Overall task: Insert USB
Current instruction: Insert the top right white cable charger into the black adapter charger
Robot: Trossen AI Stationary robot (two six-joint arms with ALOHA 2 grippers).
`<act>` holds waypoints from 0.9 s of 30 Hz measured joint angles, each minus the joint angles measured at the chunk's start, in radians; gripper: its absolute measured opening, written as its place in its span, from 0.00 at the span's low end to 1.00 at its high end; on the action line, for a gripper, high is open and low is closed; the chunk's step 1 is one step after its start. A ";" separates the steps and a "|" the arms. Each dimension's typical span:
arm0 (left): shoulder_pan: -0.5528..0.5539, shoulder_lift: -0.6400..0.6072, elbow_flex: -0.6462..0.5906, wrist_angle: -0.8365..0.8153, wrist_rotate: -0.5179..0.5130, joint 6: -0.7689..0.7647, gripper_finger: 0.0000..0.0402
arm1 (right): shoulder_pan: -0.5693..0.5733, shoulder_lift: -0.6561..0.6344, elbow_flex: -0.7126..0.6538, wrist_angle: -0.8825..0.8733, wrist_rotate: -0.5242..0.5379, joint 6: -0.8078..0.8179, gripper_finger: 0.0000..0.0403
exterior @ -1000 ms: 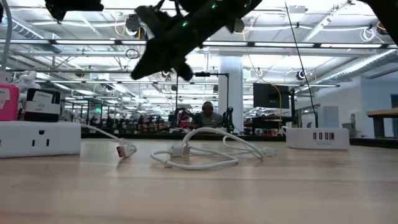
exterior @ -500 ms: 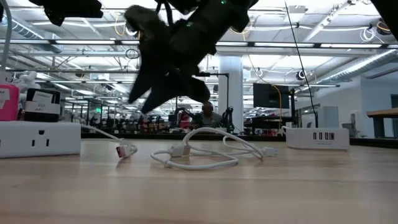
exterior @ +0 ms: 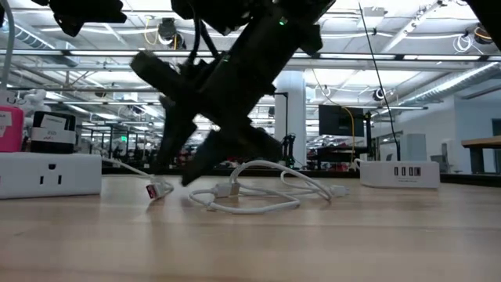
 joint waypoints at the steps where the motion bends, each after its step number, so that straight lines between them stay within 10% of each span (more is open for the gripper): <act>1: 0.000 0.000 0.000 0.000 0.009 0.000 0.32 | 0.004 0.001 0.001 -0.016 0.017 0.020 0.40; 27: 0.000 0.000 0.000 -0.055 0.098 0.055 0.32 | -0.020 0.089 0.171 -0.339 0.105 0.085 0.28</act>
